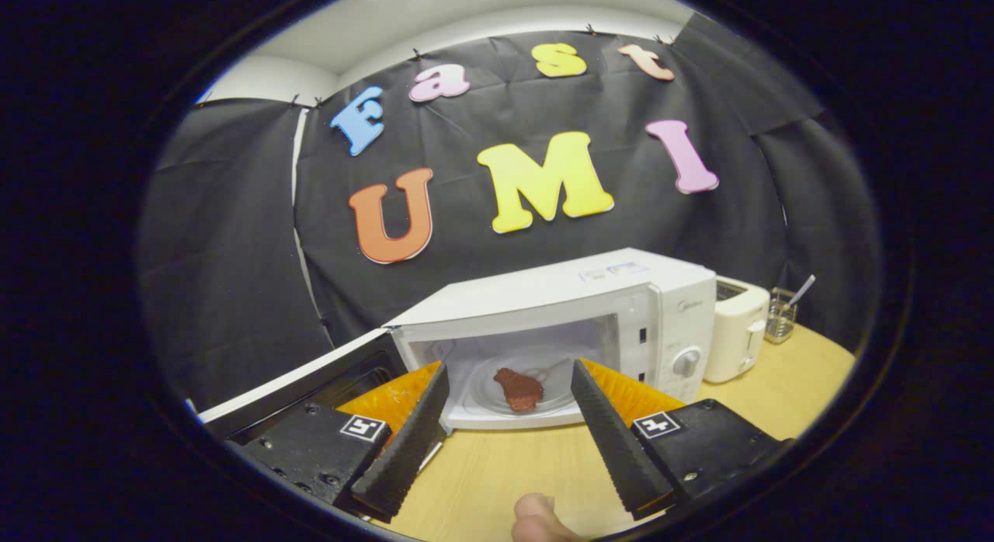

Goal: Open the microwave oven with the left hand, put the food in, and close the microwave oven.

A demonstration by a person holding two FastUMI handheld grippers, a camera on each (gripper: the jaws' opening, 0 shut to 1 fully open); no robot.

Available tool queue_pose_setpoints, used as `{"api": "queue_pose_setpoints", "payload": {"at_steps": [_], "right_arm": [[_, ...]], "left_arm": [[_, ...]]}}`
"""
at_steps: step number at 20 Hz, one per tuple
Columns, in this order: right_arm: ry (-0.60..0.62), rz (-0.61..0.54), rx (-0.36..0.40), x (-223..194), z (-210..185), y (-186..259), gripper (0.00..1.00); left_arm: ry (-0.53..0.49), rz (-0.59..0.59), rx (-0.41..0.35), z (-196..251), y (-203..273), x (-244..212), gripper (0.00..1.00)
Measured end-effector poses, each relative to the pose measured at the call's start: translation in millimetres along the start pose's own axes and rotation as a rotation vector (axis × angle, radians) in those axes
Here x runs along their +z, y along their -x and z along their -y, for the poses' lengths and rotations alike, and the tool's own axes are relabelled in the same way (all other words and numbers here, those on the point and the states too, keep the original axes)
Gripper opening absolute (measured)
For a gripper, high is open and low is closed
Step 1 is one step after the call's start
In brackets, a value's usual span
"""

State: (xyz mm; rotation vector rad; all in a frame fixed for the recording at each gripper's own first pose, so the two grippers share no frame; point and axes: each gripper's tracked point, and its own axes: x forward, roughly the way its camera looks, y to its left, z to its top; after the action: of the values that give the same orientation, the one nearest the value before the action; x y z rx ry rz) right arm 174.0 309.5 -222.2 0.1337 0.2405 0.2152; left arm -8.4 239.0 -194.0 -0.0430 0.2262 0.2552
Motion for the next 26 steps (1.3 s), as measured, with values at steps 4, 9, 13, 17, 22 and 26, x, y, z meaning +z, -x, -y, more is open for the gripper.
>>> {"api": "queue_pose_setpoints", "payload": {"at_steps": [4,9,13,17,22,26], "right_arm": [[0.038,0.073,0.033,28.7,9.7,70.1,1.0],[0.078,0.105,0.066,41.5,22.5,141.2,1.0],[0.096,0.127,0.058,49.6,39.5,181.5,0.89],[0.113,0.132,0.043,55.3,60.9,215.2,1.0],[0.107,0.18,0.025,72.2,87.8,245.6,0.89],[0.082,0.193,0.018,77.2,103.2,255.8,0.9]], "left_arm": [[-0.047,0.051,0.049,-17.9,-18.8,-5.8,0.93],[-0.097,-0.004,0.081,-29.0,-46.0,-39.6,0.38],[-0.022,0.034,0.036,-18.3,-46.5,-37.8,0.01],[-0.011,0.049,-0.006,-3.3,-55.0,-37.0,0.01],[0.001,0.0,-0.059,13.7,-79.0,-52.6,0.01],[0.034,-0.013,-0.094,33.2,-80.3,-61.5,0.0]]}}
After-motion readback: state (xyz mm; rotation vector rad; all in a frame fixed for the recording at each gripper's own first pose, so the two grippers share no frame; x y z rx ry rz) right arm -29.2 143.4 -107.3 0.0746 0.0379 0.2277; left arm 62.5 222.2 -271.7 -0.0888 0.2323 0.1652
